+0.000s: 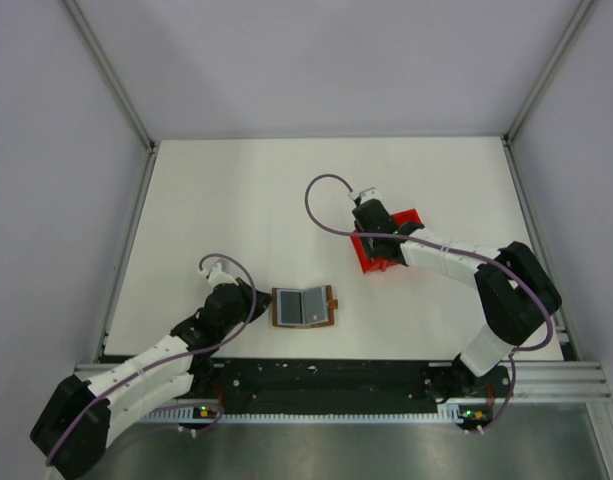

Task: Put the credit cards into the card holder
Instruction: Pick up the credit card from the storage box.

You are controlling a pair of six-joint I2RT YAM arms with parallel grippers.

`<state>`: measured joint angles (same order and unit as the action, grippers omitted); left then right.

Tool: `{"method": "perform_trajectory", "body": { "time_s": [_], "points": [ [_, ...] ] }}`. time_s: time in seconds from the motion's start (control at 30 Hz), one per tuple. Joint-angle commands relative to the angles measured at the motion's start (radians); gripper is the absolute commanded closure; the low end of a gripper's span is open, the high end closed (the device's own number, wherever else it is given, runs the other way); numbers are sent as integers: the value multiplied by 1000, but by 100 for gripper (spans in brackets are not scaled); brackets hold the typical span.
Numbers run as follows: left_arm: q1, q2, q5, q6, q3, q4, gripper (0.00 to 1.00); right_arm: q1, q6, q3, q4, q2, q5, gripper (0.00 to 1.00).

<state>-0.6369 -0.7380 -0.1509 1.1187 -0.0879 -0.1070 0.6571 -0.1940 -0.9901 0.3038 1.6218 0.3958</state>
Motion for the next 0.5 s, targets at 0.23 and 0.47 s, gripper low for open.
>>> {"method": "perform_trajectory", "body": {
  "time_s": [0.23, 0.47],
  "points": [
    [0, -3, -16, -14, 16, -57, 100, -2, 28, -54, 4, -45, -3, 74],
    [2, -6, -16, -10, 23, -68, 100, -2, 25, -64, 14, -65, -78, 65]
  ]
}}
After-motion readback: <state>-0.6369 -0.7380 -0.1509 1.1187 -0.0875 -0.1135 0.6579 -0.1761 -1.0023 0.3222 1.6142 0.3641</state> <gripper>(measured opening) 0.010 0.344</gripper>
